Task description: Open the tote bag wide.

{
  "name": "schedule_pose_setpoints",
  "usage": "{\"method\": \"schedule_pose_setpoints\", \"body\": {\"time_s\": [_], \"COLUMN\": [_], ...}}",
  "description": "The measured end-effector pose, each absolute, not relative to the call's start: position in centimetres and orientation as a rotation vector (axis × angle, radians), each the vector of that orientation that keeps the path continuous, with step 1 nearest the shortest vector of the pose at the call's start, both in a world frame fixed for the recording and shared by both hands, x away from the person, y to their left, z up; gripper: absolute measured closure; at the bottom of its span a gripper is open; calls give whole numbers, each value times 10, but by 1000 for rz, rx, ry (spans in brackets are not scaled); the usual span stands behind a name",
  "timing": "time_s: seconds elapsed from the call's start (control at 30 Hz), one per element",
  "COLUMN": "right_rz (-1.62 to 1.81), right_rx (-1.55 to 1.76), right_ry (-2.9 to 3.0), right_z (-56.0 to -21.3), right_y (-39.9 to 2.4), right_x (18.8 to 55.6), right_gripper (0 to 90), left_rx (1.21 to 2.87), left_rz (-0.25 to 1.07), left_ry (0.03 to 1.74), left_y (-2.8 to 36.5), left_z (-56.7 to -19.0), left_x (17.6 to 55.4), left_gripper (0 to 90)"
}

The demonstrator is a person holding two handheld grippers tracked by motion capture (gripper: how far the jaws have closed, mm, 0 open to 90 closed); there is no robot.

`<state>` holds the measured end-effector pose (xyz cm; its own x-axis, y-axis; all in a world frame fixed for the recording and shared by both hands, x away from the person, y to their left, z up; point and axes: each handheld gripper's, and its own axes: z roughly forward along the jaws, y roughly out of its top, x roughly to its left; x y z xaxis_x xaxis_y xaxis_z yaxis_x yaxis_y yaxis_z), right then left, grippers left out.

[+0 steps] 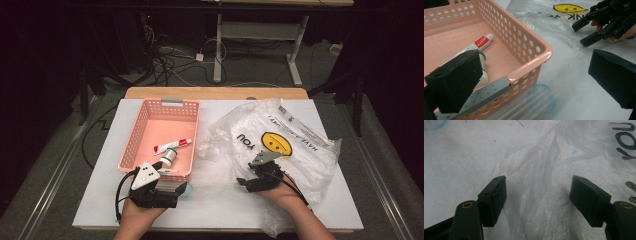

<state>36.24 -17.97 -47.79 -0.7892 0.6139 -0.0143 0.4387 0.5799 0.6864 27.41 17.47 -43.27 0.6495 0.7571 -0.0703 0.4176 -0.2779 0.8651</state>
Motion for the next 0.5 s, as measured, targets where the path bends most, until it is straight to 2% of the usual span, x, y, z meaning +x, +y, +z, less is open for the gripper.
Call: {"method": "schedule_pose_setpoints", "body": {"time_s": [0.5], "right_rz": [1045], "right_rx": [925], "right_ry": [2535], "right_z": [-476], "right_y": [-188], "right_x": [366], "right_gripper": [602], "left_rx": [1919], "left_rz": [440], "left_ry": [916], "left_y": [174], "left_z": [-433], "left_x": [274], "left_gripper": [0]}}
